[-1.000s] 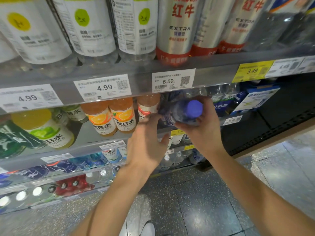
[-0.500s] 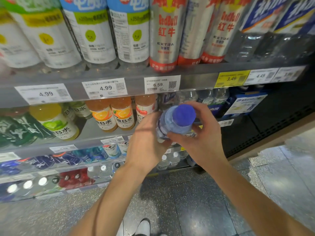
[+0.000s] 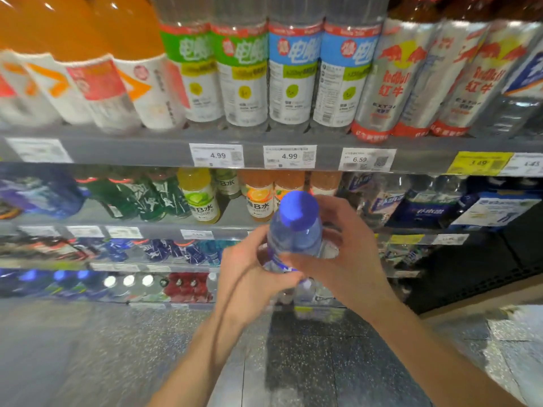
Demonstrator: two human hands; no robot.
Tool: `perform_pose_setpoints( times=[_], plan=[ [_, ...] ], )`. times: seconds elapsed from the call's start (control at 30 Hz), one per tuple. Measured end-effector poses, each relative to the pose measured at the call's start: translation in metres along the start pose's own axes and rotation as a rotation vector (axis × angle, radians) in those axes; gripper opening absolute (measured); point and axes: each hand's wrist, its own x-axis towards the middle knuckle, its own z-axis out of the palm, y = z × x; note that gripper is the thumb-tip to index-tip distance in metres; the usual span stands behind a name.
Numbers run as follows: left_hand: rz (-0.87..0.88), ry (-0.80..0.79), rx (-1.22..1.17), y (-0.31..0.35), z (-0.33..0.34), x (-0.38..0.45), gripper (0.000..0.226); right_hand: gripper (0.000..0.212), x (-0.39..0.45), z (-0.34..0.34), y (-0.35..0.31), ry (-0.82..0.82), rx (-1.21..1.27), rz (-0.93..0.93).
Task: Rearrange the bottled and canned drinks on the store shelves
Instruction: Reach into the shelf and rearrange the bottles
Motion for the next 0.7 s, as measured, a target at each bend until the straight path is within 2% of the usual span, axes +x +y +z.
perform_pose_setpoints(
  times=[0.2,0.43,0.6,0.7],
  plan=[
    [-0.029,0.112,0.037,-0.008,-0.094,-0.017,0.054,0.068,0.014,0.092,-0.030,-0.083,0.088,-0.011],
    [-0.075,0.249,0.030,-0.033,-0.198,-0.041,0.034,0.084,0.012,0.198,-0.056,-0.247,0.122,0.025],
    [-0.095,0.284,0.067,-0.058,-0.263,-0.043,0.054,0.078,0.009,0.268,-0.072,-0.229,0.106,0.041],
    [-0.070,0.309,0.080,-0.066,-0.295,-0.046,0.052,0.079,0.013,0.304,-0.080,-0.215,0.046,-0.003]
  ],
)
